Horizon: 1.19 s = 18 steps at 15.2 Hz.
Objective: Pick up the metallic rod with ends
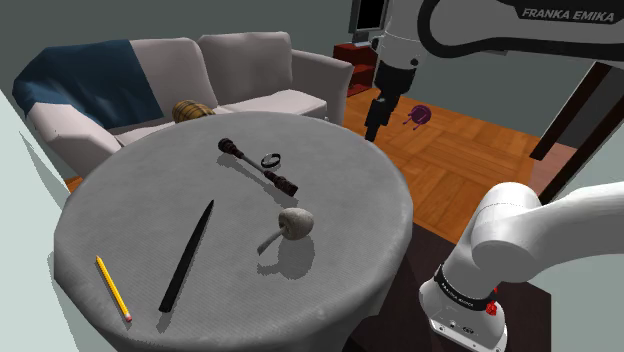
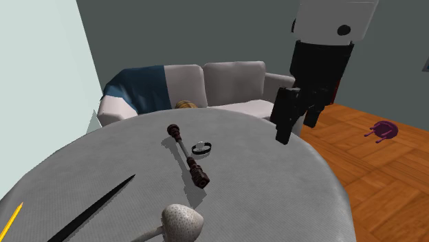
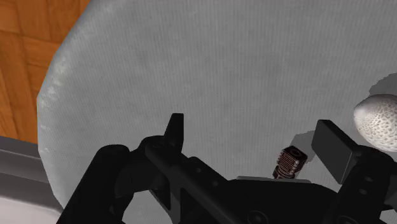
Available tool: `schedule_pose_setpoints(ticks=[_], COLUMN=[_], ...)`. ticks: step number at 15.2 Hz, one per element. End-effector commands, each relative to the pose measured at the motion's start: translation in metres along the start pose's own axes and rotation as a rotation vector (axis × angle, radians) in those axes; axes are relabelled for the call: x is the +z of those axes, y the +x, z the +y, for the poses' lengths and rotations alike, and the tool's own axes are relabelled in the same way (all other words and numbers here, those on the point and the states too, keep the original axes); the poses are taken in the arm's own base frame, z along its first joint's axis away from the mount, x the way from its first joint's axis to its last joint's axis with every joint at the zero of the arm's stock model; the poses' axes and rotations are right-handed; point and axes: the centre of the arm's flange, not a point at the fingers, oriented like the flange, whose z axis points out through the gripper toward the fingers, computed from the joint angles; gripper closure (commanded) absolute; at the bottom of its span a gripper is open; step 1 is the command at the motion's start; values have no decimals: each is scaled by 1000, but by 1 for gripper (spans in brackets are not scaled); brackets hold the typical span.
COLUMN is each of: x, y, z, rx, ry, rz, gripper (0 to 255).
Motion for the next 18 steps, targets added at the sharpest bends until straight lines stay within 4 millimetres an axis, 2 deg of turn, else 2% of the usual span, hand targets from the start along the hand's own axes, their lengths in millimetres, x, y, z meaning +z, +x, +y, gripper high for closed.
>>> schedule_pose_setpoints(ticks=[1, 18], x=[0, 96], y=[0, 202], z=[0, -54], rx=[0, 108], ry=[0, 44], rz=[0, -56], gripper=[0, 0])
